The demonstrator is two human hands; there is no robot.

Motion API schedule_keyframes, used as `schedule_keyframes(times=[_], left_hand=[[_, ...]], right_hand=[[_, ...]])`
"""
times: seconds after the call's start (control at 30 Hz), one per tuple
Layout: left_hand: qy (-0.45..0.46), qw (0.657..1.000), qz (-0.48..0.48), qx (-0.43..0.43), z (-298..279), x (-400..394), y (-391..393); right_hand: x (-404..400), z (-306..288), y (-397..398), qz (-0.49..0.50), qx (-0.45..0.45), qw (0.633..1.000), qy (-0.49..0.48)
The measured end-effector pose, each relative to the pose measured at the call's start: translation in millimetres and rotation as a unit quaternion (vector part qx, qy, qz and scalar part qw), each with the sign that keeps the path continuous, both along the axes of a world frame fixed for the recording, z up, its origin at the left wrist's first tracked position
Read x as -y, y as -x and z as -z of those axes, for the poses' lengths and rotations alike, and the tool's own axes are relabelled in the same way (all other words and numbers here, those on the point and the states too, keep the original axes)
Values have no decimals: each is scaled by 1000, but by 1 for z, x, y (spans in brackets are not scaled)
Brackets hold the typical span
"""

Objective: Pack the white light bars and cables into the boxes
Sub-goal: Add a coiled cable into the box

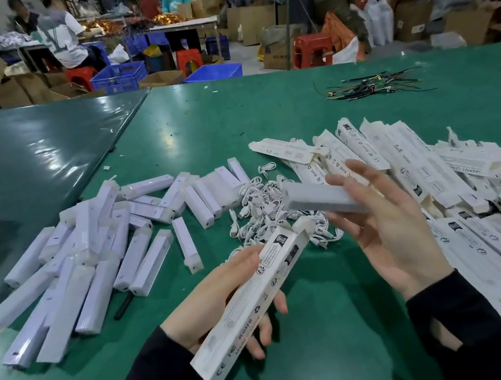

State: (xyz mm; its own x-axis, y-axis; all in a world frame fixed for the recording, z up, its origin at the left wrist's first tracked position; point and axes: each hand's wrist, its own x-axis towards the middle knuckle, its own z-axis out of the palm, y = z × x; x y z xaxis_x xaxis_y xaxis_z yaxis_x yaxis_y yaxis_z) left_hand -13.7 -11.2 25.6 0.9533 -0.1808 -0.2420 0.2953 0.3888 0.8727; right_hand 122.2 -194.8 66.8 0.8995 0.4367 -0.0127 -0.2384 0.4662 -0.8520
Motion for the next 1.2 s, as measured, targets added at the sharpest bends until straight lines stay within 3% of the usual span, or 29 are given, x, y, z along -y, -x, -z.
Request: schedule_keyframes(times=[0.23, 0.43, 0.53, 0.7, 0.8, 0.97, 1.2], left_hand=[[-9, 1000, -7, 12, -1, 1, 0], [-2, 999, -32, 19, -3, 1, -1], [-4, 1000, -23, 21, -5, 1, -1], [-14, 999, -29, 33, -5, 2, 3], [-15, 998, -36, 40, -5, 2, 3], [-2, 998, -51, 42, -3, 4, 3], [-12, 999, -26, 36, -3, 4, 5]], right_hand=[[8, -4, -5, -66, -74, 995, 15], [9, -2, -9, -60, -111, 992, -6], [8, -3, -6, -87, -58, 994, 17], [1, 6, 2, -83, 89, 974, 189], [-2, 3, 8, -58, 188, 966, 167], [3, 2, -1, -35, 156, 971, 180], [12, -5, -5, 19, 146, 983, 107]])
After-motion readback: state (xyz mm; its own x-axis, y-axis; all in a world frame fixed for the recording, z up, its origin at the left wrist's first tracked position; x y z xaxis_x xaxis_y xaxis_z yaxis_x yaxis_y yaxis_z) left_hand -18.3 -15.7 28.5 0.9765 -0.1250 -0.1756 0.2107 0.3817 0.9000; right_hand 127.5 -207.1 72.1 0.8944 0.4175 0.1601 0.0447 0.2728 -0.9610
